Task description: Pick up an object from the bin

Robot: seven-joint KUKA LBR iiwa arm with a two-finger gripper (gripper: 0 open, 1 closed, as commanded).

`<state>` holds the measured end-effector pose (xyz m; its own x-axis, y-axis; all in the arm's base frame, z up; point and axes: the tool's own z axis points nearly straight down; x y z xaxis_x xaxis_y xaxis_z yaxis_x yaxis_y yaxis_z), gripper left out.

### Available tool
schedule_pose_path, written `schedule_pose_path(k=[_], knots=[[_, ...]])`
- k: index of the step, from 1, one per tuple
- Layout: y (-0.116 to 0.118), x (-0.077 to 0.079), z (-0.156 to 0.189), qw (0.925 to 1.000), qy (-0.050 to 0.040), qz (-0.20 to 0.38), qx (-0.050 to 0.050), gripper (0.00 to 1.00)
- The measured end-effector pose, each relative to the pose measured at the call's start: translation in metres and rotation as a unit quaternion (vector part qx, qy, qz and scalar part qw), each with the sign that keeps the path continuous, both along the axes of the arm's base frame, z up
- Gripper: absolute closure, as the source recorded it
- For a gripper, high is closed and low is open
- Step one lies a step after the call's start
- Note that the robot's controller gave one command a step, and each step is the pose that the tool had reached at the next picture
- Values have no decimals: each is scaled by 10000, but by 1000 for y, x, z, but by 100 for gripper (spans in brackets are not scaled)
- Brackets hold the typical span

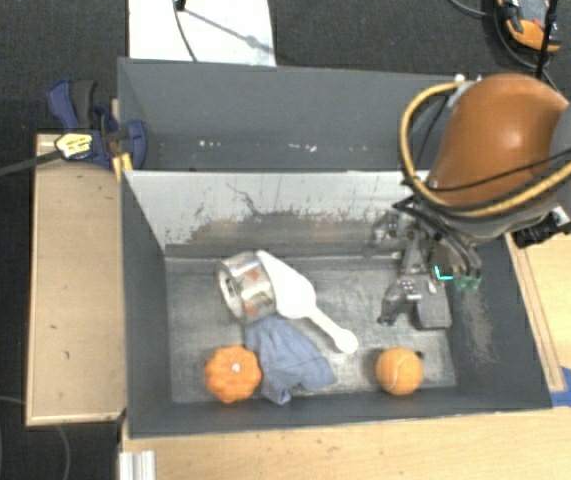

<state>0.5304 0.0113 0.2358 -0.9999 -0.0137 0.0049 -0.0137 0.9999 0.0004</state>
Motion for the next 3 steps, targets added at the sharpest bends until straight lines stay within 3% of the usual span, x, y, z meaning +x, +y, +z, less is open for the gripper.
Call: schedule_pose_path(k=[1, 2, 3], knots=[[0, 2, 4, 10000, -42, -2, 1, 0], [15, 13, -33, 9997, -91, -235, 0, 0], [77, 24, -74, 9953, -44, -970, 4, 0]])
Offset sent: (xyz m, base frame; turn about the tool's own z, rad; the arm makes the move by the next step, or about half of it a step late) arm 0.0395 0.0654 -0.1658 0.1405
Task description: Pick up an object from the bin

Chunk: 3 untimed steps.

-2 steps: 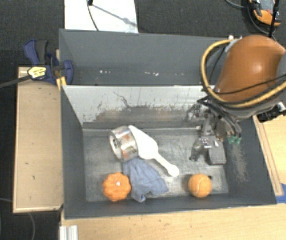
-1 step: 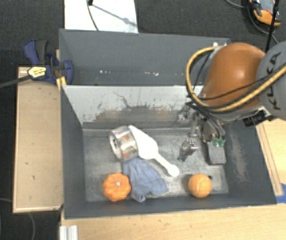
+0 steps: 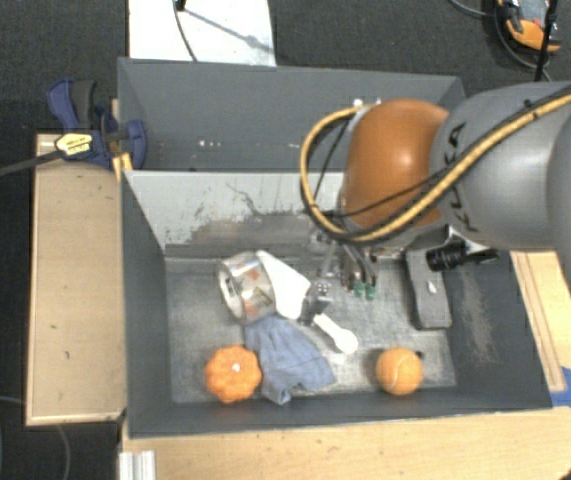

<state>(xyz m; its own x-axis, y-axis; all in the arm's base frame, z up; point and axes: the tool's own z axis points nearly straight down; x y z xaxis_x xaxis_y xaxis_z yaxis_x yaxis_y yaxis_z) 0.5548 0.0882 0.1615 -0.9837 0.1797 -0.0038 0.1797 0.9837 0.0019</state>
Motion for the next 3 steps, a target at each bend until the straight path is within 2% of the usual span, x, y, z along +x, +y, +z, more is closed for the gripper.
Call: schedule_pose_path(k=[1, 2, 3], knots=[[-12, 8, -9, 9989, -8, -462, 2, 0], [-20, 1, -70, 9883, -15, -1528, 10, 0], [-14, -12, -87, 9903, -40, -1390, 12, 100]])
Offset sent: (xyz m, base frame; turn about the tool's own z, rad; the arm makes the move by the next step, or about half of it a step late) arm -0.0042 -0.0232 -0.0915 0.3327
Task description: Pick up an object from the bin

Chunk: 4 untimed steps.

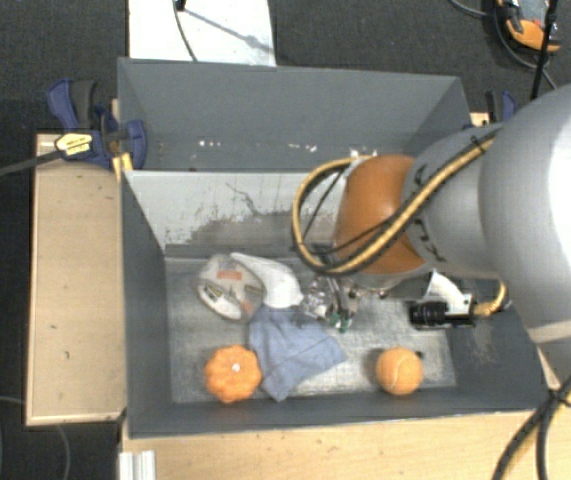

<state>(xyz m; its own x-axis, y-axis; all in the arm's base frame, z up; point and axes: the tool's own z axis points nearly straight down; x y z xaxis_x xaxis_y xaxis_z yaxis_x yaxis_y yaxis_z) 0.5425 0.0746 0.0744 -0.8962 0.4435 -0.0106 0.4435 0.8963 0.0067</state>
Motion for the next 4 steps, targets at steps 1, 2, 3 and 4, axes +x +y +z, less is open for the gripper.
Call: schedule_pose_path(k=[1, 2, 3, 4], knots=[[0, 0, 0, 10000, 0, -1, 0, 100], [0, 0, 1, 10000, 2, -1, 0, 100], [0, 0, 3, 10000, 22, -1, -1, 100], [0, 0, 5, 10000, 39, 1, -3, 100]])
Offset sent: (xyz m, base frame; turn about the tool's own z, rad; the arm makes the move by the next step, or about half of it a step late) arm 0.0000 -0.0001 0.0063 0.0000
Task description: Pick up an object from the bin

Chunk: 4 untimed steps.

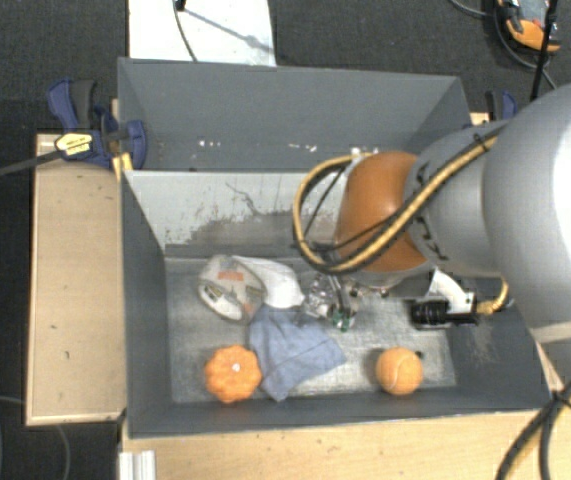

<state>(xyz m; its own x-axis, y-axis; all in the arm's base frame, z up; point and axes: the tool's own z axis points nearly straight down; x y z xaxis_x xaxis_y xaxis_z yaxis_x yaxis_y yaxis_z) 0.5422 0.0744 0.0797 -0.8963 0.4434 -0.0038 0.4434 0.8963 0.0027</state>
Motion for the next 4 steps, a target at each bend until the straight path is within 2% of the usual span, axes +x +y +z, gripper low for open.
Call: schedule_pose_path(k=[2, 3, 4], knots=[[0, -3, 28, 10000, 55, 15, -8, 100], [0, 0, 44, 10000, 9, 20, 0, 100], [0, -1, 53, 10000, 10, 21, 0, 100]])
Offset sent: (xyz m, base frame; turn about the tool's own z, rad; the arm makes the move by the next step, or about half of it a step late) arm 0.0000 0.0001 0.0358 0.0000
